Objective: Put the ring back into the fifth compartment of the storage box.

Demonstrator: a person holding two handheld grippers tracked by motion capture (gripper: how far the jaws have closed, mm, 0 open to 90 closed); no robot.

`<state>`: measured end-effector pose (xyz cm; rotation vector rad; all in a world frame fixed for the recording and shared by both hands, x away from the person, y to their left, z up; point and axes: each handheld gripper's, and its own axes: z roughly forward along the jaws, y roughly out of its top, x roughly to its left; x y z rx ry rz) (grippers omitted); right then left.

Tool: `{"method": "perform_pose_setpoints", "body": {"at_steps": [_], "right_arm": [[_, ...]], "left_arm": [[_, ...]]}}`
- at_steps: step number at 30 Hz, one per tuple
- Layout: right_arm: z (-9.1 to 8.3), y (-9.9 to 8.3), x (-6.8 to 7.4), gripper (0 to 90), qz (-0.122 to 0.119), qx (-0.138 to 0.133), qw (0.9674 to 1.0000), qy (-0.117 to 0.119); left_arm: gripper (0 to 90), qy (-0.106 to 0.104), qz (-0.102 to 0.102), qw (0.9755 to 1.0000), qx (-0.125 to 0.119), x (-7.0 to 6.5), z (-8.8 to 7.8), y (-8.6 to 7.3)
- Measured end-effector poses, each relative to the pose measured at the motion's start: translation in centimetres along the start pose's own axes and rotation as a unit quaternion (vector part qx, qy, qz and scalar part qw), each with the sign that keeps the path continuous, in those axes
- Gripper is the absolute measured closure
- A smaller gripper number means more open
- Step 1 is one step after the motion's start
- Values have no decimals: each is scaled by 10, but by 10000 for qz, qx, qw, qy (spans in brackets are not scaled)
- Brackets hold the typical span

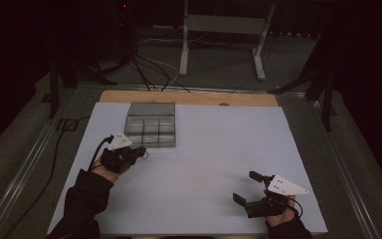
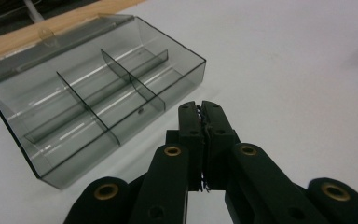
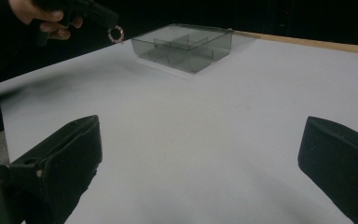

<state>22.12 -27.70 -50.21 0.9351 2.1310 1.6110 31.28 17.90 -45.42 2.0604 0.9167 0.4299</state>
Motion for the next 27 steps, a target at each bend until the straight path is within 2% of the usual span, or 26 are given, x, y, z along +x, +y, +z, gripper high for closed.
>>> {"method": "perform_pose_setpoints", "body": {"at_steps": [12, 23, 26, 27], "right_arm": [[0, 0, 0, 0, 8, 4, 10000, 4], [0, 0, 0, 0, 10, -1, 10000, 9], [0, 0, 0, 0, 11, -1, 10000, 10], [0, 0, 0, 0, 9, 1, 10000, 13]], "left_arm": [[898, 31, -165, 9998, -116, 14, 4, 13], [898, 94, -186, 9996, -175, 26, 10, 26], [898, 71, -339, 9991, -248, 32, 12, 27], [898, 105, -332, 9991, -242, 34, 12, 27]]}}
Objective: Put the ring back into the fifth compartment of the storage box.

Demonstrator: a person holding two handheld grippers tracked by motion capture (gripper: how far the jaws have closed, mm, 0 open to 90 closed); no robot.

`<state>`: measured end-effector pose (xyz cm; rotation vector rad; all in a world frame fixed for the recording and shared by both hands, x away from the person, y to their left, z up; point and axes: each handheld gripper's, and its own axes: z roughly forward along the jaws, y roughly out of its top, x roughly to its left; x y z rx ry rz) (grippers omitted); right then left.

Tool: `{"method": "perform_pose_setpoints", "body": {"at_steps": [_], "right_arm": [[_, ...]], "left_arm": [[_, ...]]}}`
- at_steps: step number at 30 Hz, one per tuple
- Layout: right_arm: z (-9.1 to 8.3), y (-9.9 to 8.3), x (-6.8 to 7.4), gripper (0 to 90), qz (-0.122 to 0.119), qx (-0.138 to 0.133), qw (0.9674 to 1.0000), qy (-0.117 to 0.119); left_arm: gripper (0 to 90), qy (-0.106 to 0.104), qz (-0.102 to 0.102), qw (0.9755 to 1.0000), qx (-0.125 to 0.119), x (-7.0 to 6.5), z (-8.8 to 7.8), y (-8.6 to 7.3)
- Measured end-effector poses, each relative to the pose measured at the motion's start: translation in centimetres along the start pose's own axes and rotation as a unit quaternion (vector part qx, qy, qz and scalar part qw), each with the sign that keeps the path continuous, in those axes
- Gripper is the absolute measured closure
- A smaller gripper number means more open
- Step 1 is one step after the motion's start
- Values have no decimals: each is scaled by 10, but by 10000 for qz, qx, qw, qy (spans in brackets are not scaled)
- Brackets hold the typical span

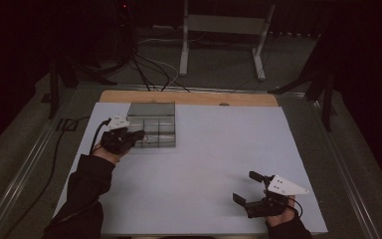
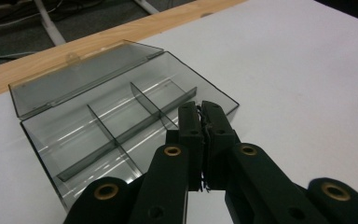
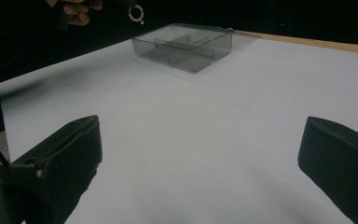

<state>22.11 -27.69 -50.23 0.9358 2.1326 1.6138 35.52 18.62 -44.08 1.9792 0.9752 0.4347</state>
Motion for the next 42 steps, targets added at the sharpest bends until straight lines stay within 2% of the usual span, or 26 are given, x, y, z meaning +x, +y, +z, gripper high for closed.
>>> {"method": "perform_pose_setpoints", "body": {"at_steps": [4, 9, 19, 22, 35, 42], "right_arm": [[0, 0, 0, 0, 5, 3, 10000, 3], [0, 0, 0, 0, -1, -8, 10000, 2], [-1, 0, 0, 0, 7, -16, 10000, 4], [-1, 0, 0, 0, 1, -14, 10000, 7], [-1, 0, 0, 0, -10, -33, 10000, 8], [-2, 1, 0, 0, -18, -36, 10000, 7]], "left_arm": [[898, 24, -130, 9999, -75, 6, 3, 3], [898, 38, -201, 9997, -101, 11, 9, 9], [898, 94, -142, 9998, -59, 12, 25, 16], [897, 117, -189, 9997, -69, 14, 28, 16], [897, 76, -426, 9990, 93, 24, 46, 12], [897, 89, -387, 9989, 249, 24, 54, 7]]}}
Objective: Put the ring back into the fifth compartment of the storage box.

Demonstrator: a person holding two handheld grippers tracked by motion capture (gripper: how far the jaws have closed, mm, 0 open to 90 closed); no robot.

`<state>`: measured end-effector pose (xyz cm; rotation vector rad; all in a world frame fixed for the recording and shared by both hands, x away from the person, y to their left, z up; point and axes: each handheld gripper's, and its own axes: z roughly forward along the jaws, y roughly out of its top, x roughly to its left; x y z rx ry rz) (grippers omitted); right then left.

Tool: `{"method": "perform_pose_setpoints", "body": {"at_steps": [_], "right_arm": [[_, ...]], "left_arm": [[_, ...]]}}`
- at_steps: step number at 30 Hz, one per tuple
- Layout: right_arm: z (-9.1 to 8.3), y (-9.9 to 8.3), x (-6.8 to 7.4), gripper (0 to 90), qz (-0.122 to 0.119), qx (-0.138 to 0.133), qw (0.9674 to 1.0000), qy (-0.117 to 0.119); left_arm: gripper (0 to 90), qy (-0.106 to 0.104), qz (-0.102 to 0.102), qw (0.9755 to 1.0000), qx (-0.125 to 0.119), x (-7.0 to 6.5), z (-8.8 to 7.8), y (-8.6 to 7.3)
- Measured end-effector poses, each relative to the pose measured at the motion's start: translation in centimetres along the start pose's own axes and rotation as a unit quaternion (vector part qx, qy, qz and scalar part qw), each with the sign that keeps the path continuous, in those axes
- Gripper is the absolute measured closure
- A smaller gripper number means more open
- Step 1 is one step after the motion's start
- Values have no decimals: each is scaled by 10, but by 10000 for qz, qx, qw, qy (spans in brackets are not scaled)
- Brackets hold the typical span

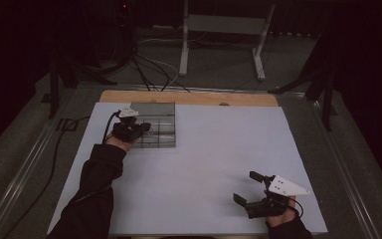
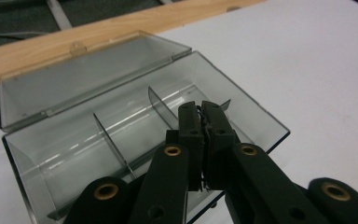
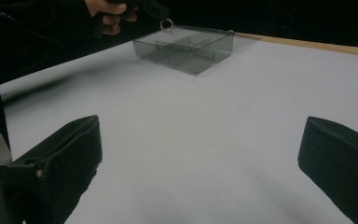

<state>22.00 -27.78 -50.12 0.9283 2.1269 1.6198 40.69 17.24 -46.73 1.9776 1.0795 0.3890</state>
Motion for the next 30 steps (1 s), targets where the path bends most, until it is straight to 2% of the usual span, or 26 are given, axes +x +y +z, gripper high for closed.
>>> {"method": "perform_pose_setpoints", "body": {"at_steps": [8, 20, 22, 23, 25, 27, 30], "right_arm": [[0, 0, 0, 0, -5, 4, 10000, -3], [0, 0, 0, 0, -11, 18, 10000, -13], [0, 0, 0, 0, -7, 15, 10000, -7], [0, 0, 0, 0, -10, 15, 10000, -8], [-1, 0, 0, 0, -9, 20, 10000, -10], [-1, 0, 0, 0, -8, 19, 10000, -10], [0, 0, 0, 0, -4, 22, 10000, -7]], "left_arm": [[894, -33, -71, 9999, 113, 1, 6, -3], [876, 26, -161, 9994, 317, 0, 17, -7], [791, 74, -150, 9991, 396, 0, 18, -7], [750, 20, -177, 9990, 402, -1, 18, -7], [607, 38, -148, 9991, 386, -2, 17, -8], [507, 9, -214, 9992, 348, -2, 15, -7], [406, 76, -276, 9992, 280, -3, 12, -6]]}}
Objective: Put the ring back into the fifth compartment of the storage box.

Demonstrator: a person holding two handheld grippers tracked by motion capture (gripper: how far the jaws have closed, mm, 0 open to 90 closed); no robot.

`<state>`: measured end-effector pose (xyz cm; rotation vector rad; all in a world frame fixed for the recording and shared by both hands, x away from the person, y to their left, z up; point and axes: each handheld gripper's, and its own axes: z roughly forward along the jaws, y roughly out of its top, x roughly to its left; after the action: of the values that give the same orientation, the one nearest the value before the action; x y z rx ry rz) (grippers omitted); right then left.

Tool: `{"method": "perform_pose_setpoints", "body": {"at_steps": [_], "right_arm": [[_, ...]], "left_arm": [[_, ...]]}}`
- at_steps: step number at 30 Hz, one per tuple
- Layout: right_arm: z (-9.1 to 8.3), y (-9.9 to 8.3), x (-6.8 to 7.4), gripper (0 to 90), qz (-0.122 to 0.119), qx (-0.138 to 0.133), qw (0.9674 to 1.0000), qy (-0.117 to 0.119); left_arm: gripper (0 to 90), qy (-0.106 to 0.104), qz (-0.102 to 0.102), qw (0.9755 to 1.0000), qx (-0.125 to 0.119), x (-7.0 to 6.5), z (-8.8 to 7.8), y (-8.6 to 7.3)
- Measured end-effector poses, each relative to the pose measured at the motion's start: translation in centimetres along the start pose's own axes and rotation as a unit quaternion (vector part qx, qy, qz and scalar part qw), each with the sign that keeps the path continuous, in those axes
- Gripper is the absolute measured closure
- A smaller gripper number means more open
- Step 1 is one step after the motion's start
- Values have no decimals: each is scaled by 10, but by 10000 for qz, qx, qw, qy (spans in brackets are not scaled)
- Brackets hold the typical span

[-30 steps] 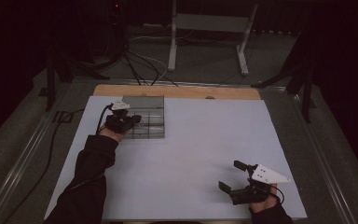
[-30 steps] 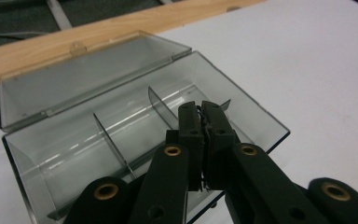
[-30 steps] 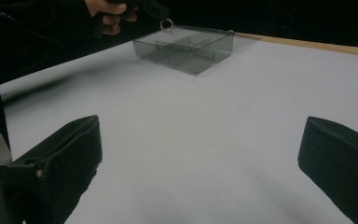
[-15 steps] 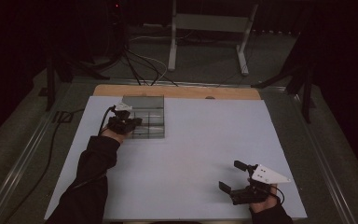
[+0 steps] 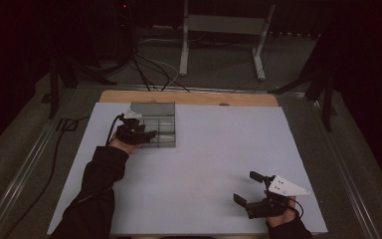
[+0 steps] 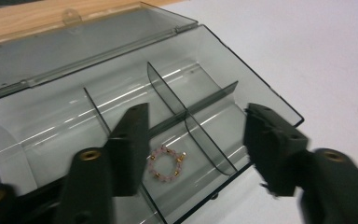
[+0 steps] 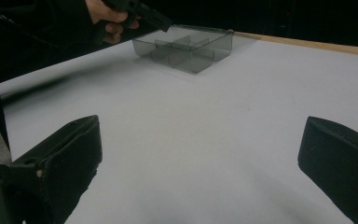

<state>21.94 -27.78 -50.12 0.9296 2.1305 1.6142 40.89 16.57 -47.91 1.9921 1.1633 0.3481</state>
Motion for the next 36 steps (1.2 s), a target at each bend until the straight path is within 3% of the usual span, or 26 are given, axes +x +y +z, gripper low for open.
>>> {"method": "perform_pose_setpoints", "body": {"at_steps": [6, 11, 13, 16, 20, 23, 33, 36], "right_arm": [[0, 0, 0, 0, -9, 14, 10000, 1], [1, 0, 0, 0, -3, 20, 10000, 9], [1, 0, 0, 0, -9, 22, 10000, 3], [0, 0, 0, 0, 4, 13, 10000, -7], [-1, 0, 1, 0, 3, 14, 10000, -16], [1, 0, 1, 0, 4, 18, 10000, -5], [0, 0, 1, 0, 3, 22, 10000, -10], [0, 0, 1, 0, 14, 14, 10000, -5]], "left_arm": [[233, -41, 14, 10000, -15, -4, -6, 0], [151, -173, -145, 9997, -132, -6, -12, 2], [85, -391, 18, 9992, -78, -9, -13, 2], [15, -276, 292, 9992, -59, -13, -14, 1], [8, -274, 347, 9988, -209, -17, -23, 1], [8, -196, 540, 9981, -235, -20, -30, -1], [8, -603, 495, 9958, -475, -24, -53, -15], [8, -600, 499, 9957, -507, -25, -57, -22]]}}
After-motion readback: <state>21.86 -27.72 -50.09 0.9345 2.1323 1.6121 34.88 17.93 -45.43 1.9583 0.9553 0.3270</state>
